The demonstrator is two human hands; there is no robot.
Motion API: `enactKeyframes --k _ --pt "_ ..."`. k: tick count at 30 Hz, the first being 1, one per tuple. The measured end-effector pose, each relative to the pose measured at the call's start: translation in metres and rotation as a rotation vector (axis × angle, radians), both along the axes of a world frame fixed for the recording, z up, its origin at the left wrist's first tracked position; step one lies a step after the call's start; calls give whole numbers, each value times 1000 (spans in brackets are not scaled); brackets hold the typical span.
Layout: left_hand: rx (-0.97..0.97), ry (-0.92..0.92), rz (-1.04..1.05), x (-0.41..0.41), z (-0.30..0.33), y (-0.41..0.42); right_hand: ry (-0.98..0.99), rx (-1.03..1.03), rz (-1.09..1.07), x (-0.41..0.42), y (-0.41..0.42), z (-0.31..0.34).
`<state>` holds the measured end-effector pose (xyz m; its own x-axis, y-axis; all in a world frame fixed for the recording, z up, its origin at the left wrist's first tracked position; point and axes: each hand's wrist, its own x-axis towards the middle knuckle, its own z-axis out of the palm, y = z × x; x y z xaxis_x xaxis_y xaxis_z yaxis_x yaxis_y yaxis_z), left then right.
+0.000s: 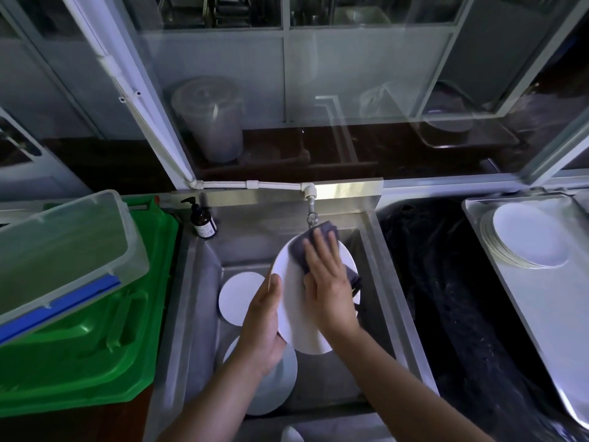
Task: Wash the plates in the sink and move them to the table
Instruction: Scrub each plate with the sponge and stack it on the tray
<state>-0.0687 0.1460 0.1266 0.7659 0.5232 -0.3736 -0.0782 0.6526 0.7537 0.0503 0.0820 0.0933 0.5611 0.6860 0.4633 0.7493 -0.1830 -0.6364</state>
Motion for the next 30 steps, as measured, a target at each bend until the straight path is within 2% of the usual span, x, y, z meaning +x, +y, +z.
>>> enactKeyframes --k 2,7,10,12,15,17,21,22,24,28,30 --pt "-1 19 49 0 1 1 -72 -5 110 -16 -3 0" --pt "-115 79 56 -6 -1 0 -62 -159 287 -9 -14 1" --pt "-212 73 22 -12 -4 3 -260 -328 454 13 -26 14" --pt "-260 62 -9 -14 -1 1 -301 -319 511 21 -31 18" --pt "-277 68 -32 -14 0 -6 -167 -174 464 12 -35 10" --pt "-246 72 5 -14 -3 -10 -101 -94 356 3 -36 1" --pt "-160 38 52 -11 -1 -17 219 -110 -156 5 -31 -3" --pt "-135 34 60 -8 0 -18 278 -106 -214 -1 -27 1" --pt "-78 11 68 -4 2 -19 279 -32 -154 -24 -20 8" --pt "-13 -33 56 -2 6 -13 -39 42 150 -37 -28 15" --pt "10 -52 37 -3 13 -14 -68 35 130 -11 -29 8"
